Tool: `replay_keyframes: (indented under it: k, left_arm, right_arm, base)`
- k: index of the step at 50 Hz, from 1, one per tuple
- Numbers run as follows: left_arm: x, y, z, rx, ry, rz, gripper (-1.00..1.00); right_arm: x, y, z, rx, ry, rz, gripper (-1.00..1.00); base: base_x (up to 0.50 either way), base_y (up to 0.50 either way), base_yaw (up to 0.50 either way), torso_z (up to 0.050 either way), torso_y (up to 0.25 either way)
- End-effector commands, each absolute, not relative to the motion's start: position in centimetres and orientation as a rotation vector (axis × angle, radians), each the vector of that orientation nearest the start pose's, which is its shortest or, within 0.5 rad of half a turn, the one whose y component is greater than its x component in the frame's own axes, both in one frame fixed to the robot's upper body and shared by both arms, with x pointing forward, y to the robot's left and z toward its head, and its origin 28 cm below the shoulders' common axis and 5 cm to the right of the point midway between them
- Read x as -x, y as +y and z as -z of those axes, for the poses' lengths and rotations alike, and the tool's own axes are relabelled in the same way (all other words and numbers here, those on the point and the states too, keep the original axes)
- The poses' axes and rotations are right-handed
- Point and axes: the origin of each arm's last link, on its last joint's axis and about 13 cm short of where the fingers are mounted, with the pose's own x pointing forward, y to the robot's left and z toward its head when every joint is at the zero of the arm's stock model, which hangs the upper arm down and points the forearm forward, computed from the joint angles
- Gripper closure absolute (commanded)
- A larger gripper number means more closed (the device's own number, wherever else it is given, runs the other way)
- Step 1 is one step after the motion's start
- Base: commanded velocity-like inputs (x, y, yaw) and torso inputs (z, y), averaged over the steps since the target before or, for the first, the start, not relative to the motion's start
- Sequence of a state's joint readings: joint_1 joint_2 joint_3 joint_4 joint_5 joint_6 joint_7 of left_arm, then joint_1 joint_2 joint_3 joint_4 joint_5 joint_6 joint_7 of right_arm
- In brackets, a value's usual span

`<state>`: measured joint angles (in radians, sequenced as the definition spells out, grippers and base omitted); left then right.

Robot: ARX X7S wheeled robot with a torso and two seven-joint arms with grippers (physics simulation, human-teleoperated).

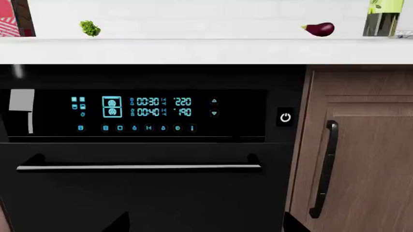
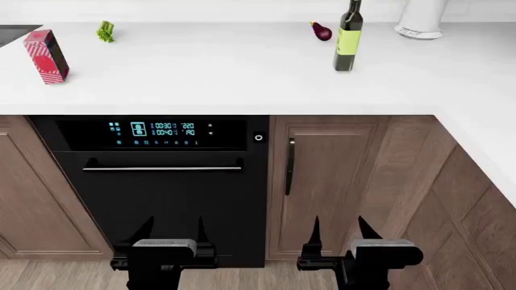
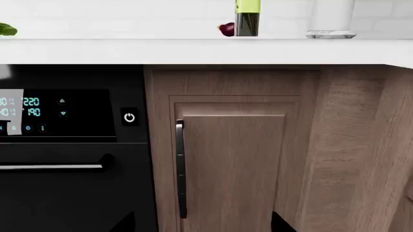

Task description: Pick the olive oil bottle and boxed food from the counter and place them in the cabinets closest to them.

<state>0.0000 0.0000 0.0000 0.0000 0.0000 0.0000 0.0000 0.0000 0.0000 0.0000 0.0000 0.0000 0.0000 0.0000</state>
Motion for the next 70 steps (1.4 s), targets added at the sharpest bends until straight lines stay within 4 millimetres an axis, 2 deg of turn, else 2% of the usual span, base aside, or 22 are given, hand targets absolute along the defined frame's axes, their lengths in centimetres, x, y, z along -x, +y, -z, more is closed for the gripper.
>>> replay_keyframes:
  k: [1,5,44,48,50,56,59,66,70]
  left_arm:
    - [-21.1,20.5,-1.3,0.001,-0.001,-0.001,-1.0]
    - [-21.0,20.6,-1.3,0.01,-0.001,-0.002,-1.0]
    - [-21.1,20.5,-1.3,-0.023,0.015,-0.004,-1.0]
    - [-21.1,20.7,-1.7,0.001,-0.004,-0.006,-1.0]
    - [-21.4,20.7,-3.0,-0.011,-0.025,-0.001,-1.0]
    - [-21.4,21.4,-9.2,-0.08,-0.071,-0.027,-1.0]
    - [-21.1,21.9,-11.6,-0.094,-0.077,-0.034,-1.0]
    - [-21.7,22.9,-15.5,-0.115,-0.047,-0.095,-1.0]
    - [-21.7,23.1,-17.5,-0.129,-0.037,-0.1,-1.0]
  right_arm:
    - [-21.0,-9.6,-1.3,0.002,0.001,0.001,-1.0]
    - [-21.1,-9.6,-1.3,0.005,0.006,0.01,-1.0]
    - [-21.0,-9.5,-1.2,0.009,0.009,0.01,-1.0]
    - [-21.5,-9.6,-1.4,0.024,0.037,0.053,-1.0]
    - [-21.7,-9.5,-2.3,0.037,0.049,0.072,-1.0]
    - [-22.6,-9.6,-7.8,0.069,0.04,0.1,-1.0]
    - [-22.9,-9.7,-10.0,0.084,0.019,0.112,-1.0]
    - [-23.0,-9.7,-15.5,0.083,-0.051,0.115,-1.0]
    - [-23.2,-9.9,-18.0,0.098,-0.081,0.131,-1.0]
  base:
    - [0.0,0.0,0.0,0.0,0.0]
    - [0.0,0.0,0.0,0.0,0.0]
    - [0.0,0.0,0.0,0.05,0.0]
    - [0.0,0.0,0.0,0.025,0.0]
    - [0.0,0.0,0.0,0.0,0.0]
    - [0.0,0.0,0.0,0.0,0.0]
    - [0.0,0.0,0.0,0.0,0.0]
    - [0.0,0.0,0.0,0.0,0.0]
    - [0.0,0.0,0.0,0.0,0.0]
